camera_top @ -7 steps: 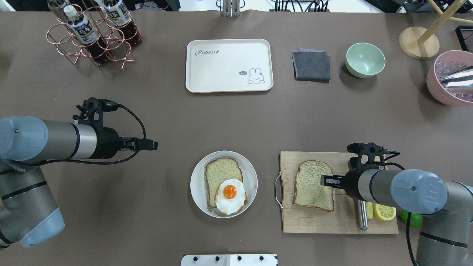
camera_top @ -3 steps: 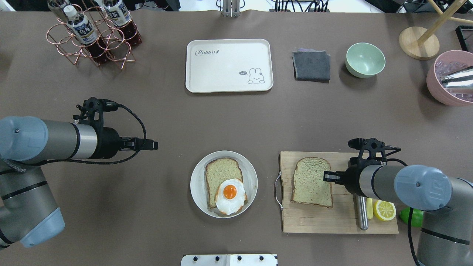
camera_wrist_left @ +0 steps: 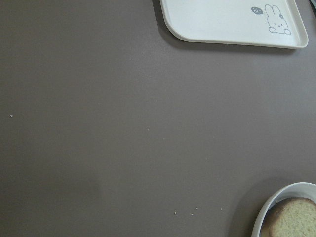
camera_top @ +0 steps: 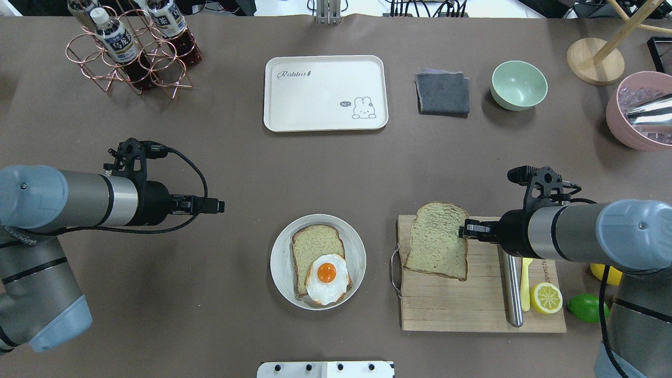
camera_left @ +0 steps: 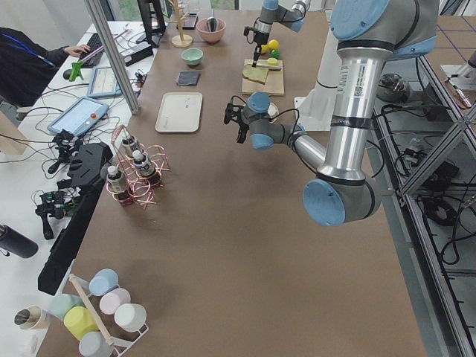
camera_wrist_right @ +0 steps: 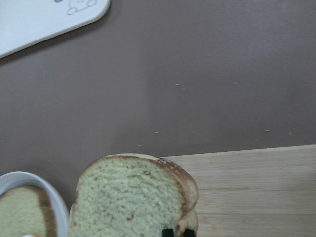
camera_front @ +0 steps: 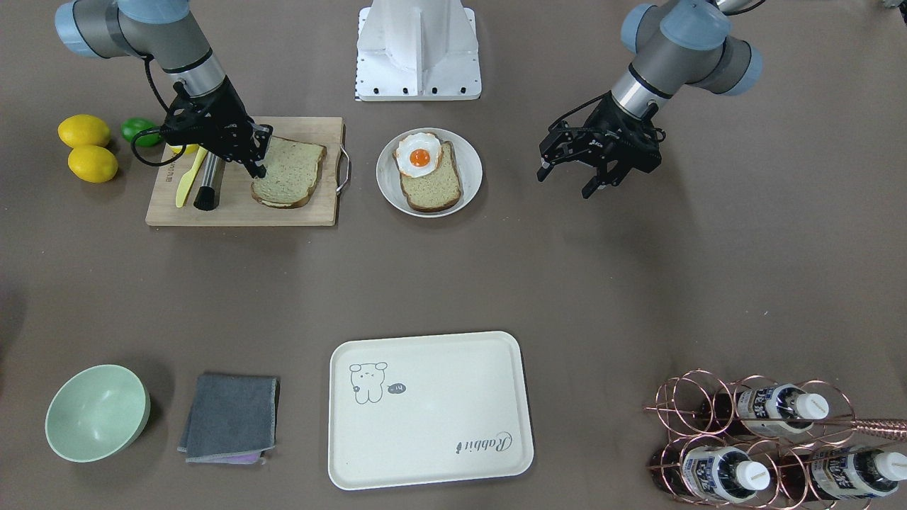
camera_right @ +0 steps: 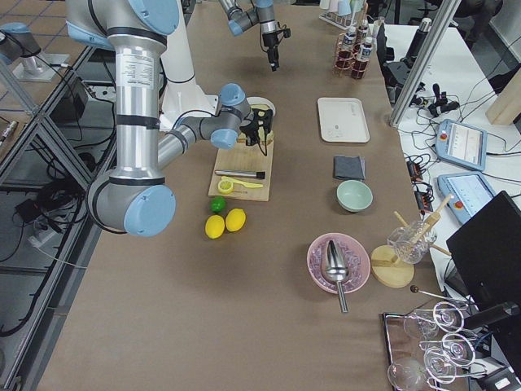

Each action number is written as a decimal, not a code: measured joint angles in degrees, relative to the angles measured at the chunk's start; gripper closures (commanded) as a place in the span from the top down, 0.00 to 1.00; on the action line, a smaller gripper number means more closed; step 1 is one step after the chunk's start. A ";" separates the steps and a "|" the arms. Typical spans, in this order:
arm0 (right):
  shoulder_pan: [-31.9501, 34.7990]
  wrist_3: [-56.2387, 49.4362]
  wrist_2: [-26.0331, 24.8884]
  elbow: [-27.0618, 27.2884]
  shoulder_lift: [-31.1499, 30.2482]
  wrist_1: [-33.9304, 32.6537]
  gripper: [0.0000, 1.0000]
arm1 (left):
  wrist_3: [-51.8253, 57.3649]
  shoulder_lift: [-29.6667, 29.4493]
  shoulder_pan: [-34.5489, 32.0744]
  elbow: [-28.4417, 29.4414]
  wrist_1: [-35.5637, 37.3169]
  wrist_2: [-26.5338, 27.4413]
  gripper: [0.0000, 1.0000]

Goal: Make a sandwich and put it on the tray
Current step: 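Carry the bread slice over the plate and lower it onto the egg, then open the right gripper and withdraw it away from the plate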

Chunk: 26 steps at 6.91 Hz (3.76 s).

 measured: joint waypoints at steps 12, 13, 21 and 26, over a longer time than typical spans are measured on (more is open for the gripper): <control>-8.70 -14.96 -4.95 -19.38 27.66 -4.99 0.00 | -1.24 0.21 -0.26 -0.08 -0.27 0.06 0.98; -8.84 -15.26 -4.88 -19.31 27.35 -4.97 0.00 | -1.24 0.19 -0.25 -0.04 -0.27 0.06 0.98; -2.00 -11.59 -1.75 -12.60 21.70 -11.46 1.00 | -1.24 -0.16 0.21 -0.21 -0.15 1.45 0.99; 30.07 -45.45 18.61 -10.99 10.86 -30.83 1.00 | -2.07 -10.50 2.74 -0.70 14.16 1.41 0.99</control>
